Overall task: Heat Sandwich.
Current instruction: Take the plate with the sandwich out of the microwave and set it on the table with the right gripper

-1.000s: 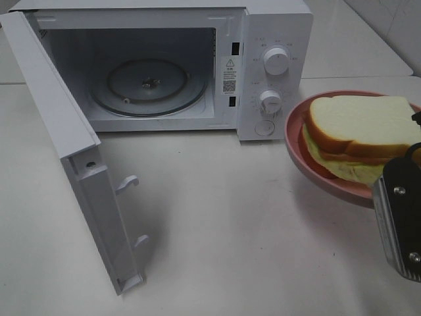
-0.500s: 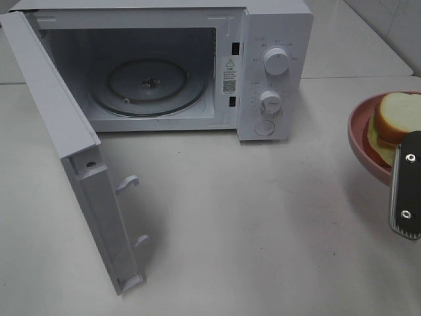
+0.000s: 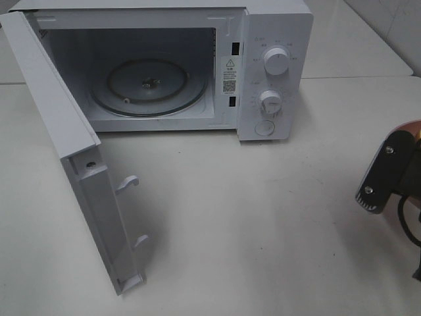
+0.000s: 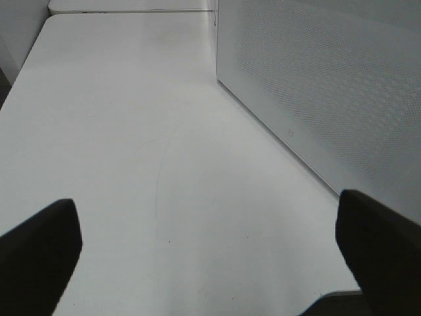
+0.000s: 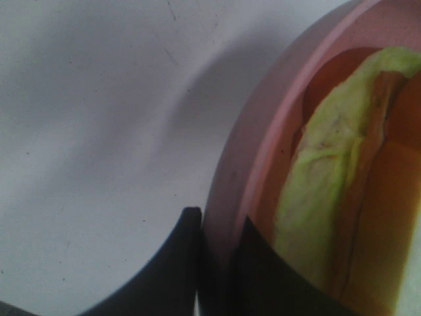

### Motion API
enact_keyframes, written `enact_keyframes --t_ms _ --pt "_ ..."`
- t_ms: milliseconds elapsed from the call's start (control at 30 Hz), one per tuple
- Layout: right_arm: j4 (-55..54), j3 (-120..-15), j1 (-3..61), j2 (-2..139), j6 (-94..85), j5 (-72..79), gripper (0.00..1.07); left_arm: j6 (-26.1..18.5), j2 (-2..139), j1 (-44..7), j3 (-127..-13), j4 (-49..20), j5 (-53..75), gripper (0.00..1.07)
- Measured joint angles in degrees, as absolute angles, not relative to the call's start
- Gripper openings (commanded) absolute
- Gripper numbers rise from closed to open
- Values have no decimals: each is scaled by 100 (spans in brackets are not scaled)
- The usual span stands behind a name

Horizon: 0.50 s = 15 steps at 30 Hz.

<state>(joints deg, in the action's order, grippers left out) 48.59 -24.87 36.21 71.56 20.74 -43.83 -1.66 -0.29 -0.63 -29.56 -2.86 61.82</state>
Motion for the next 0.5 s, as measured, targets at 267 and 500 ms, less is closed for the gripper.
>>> enact_keyframes --t_ms 267,500 --pt "5048 -2722 3621 7930 3472 -4383 0 -166 -29 -63 -2956 -286 6182 98" --pt "5128 -3191 3621 8606 4280 -4389 0 -166 -29 -63 -2956 -286 6182 98"
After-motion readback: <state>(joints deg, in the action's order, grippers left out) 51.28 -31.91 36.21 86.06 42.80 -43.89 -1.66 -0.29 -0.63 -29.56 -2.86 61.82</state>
